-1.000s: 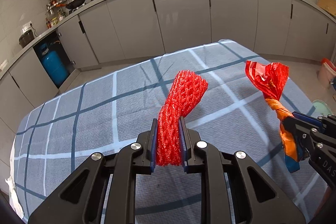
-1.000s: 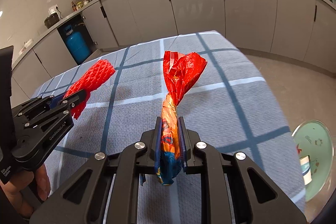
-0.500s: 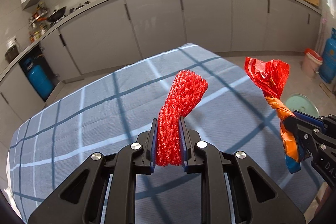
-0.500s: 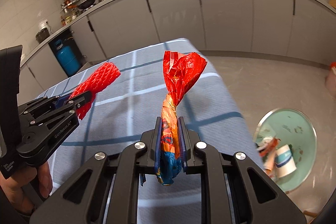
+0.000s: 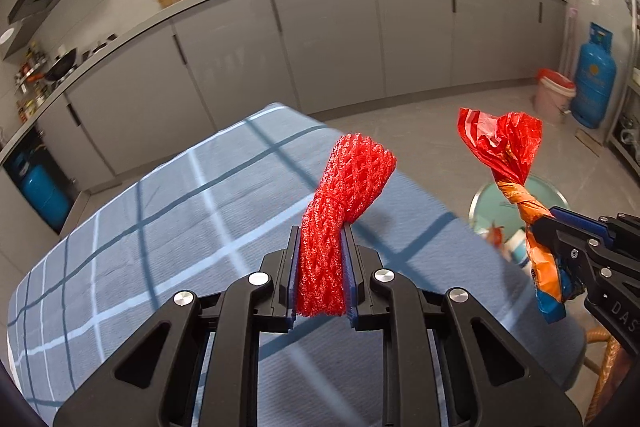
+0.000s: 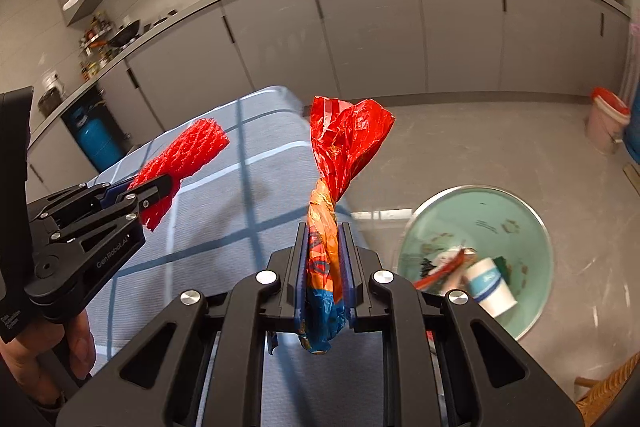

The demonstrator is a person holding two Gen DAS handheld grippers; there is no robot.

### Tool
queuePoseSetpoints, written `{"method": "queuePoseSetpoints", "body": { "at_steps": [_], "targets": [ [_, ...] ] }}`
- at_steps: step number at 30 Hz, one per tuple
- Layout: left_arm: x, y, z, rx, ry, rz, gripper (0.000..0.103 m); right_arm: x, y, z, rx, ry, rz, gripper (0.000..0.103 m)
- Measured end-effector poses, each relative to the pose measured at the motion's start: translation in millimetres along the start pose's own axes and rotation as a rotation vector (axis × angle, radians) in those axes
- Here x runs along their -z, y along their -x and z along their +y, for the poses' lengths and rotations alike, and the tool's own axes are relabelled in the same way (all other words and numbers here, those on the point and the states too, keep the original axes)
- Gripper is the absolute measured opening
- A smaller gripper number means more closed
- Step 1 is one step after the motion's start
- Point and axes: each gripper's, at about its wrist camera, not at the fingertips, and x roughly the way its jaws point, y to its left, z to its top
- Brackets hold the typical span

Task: Collect trash
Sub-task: 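Carry both items over the green basin and open both tools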

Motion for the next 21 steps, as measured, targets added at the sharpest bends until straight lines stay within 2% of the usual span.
{"method": "queuePoseSetpoints", "body": {
  "at_steps": [7,14,21],
  "targets": [
    [-18.8,-3.9,-47.0,0.071,-0.048,-0.018,0.019,3.5,7.6,-47.6,0.063,-0.048,-0.002,0.016],
    [-28.0,-16.8,-93.0,0.146,-0.085,0.002,0.019,10.3,14.1,-91.6,0.116,-0.091,0.001,0.016],
    [-31.0,-28.0,-125.9,0.179,-0.128,0.015,0.019,13.0,16.4,-120.8,0.146,-0.119,0.002,0.016]
  ]
}}
